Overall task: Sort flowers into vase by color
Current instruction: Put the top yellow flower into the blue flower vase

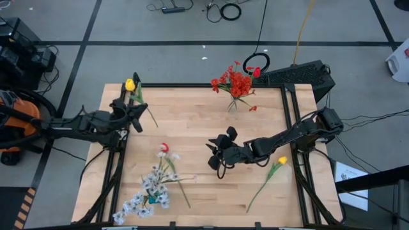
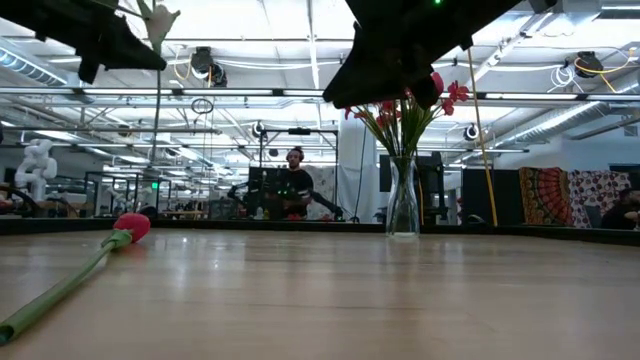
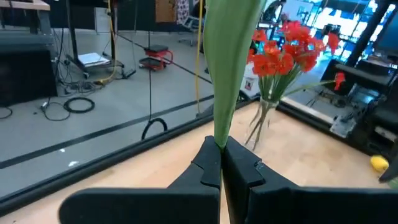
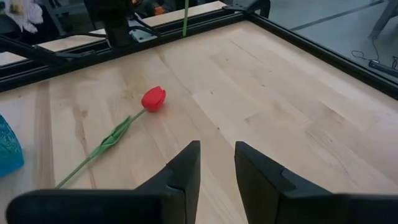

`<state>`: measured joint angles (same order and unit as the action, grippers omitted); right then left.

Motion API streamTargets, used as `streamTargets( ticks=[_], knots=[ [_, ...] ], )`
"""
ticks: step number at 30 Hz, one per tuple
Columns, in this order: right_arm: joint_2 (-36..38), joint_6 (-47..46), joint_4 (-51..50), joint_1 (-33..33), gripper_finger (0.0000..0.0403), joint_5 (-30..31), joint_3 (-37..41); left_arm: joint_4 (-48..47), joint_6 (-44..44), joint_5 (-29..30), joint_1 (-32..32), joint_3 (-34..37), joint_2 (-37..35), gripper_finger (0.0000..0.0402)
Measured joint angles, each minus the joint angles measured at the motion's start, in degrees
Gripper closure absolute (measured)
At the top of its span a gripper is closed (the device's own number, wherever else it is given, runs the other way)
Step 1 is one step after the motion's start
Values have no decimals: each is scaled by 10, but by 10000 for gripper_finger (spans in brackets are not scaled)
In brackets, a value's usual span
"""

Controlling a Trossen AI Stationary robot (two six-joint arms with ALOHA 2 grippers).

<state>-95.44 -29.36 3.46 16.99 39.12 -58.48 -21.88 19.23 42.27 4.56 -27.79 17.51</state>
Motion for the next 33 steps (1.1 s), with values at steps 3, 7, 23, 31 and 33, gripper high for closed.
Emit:
streamTargets(
  ticks=[3,7,23,31,33],
  knots=[
    [0,0,-1,0,312,-1,0,-38,37,-39,1,0,-5,402],
    [0,-3,-4,0,312,-1,0,-61,84,-117,17,0,-5,402],
    [0,-52,-21,7,312,-2,0,-1,97,-80,313,2,65,402],
    [0,-60,-21,15,312,0,0,70,73,10,472,2,93,401],
    [0,-62,-20,15,312,0,0,92,72,35,501,2,98,401]
  ],
)
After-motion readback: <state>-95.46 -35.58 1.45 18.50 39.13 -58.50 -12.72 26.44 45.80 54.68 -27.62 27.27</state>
